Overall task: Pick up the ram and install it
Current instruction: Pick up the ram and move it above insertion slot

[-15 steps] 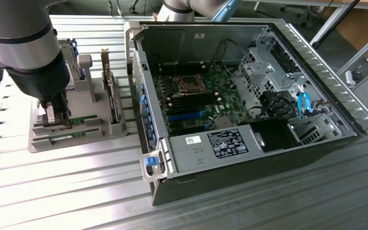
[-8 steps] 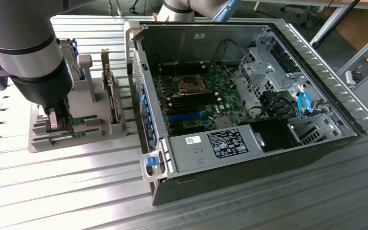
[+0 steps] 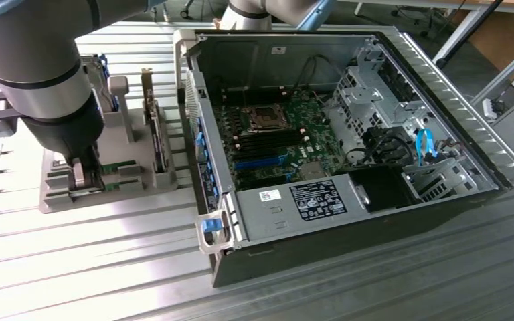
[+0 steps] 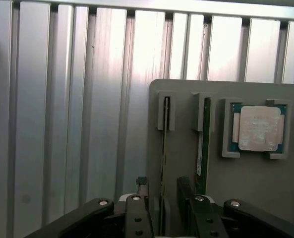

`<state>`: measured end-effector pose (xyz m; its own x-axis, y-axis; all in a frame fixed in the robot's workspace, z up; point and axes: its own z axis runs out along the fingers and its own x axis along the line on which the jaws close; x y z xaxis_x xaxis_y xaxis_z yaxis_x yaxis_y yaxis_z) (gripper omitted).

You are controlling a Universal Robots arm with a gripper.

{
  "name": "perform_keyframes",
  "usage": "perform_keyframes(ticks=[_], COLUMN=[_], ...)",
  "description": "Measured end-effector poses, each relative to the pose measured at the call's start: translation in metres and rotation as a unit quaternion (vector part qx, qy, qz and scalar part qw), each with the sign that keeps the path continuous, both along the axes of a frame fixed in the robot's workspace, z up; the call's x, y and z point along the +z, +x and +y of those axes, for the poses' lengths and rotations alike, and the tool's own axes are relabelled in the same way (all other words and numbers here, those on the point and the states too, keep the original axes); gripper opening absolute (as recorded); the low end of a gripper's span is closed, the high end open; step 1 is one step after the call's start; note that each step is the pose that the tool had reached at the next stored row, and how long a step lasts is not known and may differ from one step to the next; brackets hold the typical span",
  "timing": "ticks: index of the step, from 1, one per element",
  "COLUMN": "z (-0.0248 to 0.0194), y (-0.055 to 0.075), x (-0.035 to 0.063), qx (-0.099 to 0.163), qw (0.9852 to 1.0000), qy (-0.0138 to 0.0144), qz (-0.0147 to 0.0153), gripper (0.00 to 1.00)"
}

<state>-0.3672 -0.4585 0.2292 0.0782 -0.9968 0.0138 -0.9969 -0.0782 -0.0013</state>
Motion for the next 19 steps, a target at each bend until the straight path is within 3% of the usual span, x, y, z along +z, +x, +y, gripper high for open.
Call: perform_keyframes(ticks=[4,8,17,19], z=[0.0012,0.0093,0.0094,0.0094], y=[-0.001,-0.006,-0.008,-0.008], x=[-0.0117,-0.0186,-0.0243,-0.0243], qx=[0.002,0.003,0.002,0.002], qw=[1.0000,1.0000,1.0000,1.0000], qy=[0.0000,0.0000,0.0000,0.0000], qz=[0.0000,0.0000,0.0000,0.0000], gripper=[0.35,0.35,0.35,0.27])
